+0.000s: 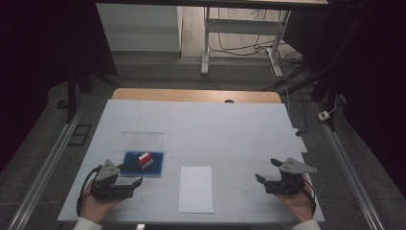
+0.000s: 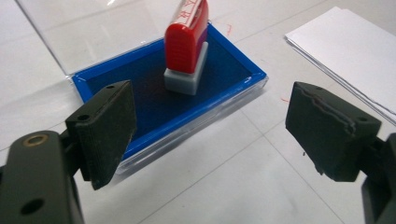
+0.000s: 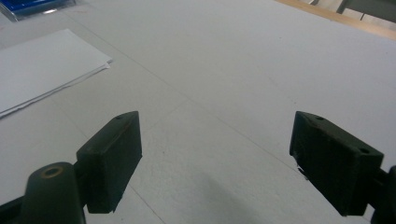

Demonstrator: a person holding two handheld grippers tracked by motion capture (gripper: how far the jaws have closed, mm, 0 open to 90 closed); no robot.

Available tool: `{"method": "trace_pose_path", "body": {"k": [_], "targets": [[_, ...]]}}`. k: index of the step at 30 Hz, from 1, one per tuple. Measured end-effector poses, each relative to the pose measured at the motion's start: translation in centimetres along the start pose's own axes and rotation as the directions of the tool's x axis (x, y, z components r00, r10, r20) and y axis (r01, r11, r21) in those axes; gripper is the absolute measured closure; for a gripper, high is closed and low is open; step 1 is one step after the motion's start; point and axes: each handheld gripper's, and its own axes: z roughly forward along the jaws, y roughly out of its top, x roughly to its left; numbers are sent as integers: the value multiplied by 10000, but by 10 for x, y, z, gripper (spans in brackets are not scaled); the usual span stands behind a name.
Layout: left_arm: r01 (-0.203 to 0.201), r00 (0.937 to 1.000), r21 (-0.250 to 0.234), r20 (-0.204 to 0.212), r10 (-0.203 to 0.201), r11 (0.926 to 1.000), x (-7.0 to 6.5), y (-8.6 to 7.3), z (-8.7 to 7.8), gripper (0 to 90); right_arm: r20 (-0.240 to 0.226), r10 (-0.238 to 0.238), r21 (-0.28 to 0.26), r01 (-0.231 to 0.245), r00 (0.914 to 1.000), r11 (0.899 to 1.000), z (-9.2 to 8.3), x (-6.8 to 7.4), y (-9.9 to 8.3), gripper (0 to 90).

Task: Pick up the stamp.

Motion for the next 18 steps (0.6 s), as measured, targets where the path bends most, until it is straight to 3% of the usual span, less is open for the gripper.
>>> {"method": "trace_pose_path", "body": {"k": [5, 11, 18], "targets": [[44, 10000, -35, -44, -45, 10000, 1, -1, -1, 164, -201, -137, -50, 136, 9997, 9999, -1, 0, 0, 194], [-17, 10000, -110, -91, 16, 9999, 1, 0, -2, 165, -152, -293, 171, 295, 9995, 9994, 1, 0, -2, 196], [-19, 9999, -83, -120, 18, 10000, 3, 0, -3, 165, -164, -298, 58, 299, 9994, 9995, 1, 0, -2, 209]]}}
